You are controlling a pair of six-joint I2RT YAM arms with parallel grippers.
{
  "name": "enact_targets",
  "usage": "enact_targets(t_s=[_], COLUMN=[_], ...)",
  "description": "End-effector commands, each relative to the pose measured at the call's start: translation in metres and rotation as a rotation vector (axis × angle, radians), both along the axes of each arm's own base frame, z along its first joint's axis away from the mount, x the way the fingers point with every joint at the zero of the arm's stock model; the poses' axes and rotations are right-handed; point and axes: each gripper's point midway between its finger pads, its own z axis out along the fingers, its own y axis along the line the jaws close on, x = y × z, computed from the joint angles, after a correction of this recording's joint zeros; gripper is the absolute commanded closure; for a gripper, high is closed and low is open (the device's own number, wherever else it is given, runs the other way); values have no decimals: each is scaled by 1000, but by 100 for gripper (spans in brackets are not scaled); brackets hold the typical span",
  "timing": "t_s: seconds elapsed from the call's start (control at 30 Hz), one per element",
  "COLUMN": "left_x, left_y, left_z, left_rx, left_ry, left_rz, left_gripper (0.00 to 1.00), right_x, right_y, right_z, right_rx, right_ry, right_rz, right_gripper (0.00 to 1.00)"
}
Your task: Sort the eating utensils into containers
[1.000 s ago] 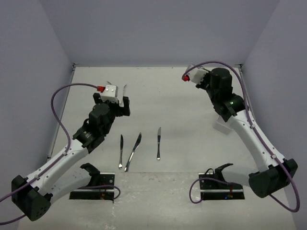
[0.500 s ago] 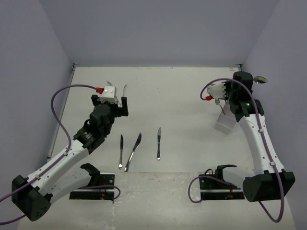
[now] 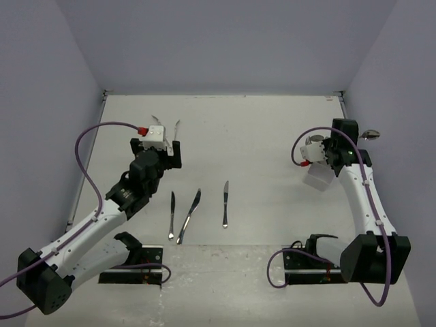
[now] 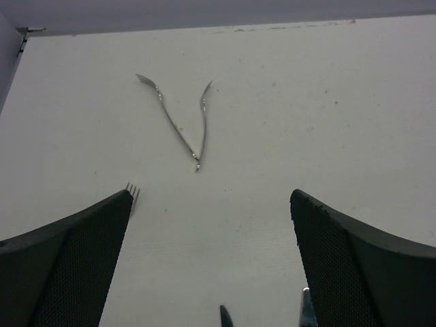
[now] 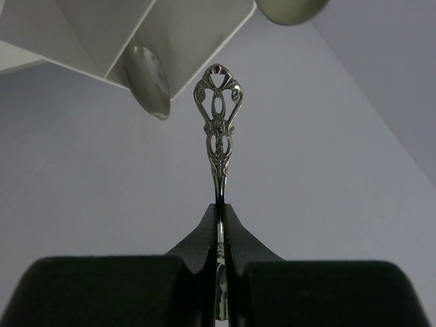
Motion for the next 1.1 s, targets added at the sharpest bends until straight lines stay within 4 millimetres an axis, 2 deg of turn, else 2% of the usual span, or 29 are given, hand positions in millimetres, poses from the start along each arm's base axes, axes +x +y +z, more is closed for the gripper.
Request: enact_targets(t_s=[0.0, 0.1, 0.3, 0.5, 0.77, 1.07], left_x=[4, 4, 14, 20, 23, 24], left_y=[2, -2, -14, -14, -15, -17], left_z=[5, 1, 8, 9, 8, 3], left_rx=[-11, -10, -10, 18, 44, 57], left_ry=[-3, 10, -18, -16, -21, -8], left_rz=[24, 10, -35, -23, -29, -43], left_gripper=[0, 0, 0, 0, 0, 0], right_x=[5, 8, 17, 25, 22, 38], right_y=[-10, -21, -24, -28, -35, -43], right_z=[-2, -4, -20, -33, -45, -46], right_rx=[-125, -137, -147, -188, -246, -299], right_ry=[59, 60, 104, 134, 158, 114], right_rz=[50, 16, 23, 27, 13, -33], right_gripper=[100, 100, 100, 100, 100, 100])
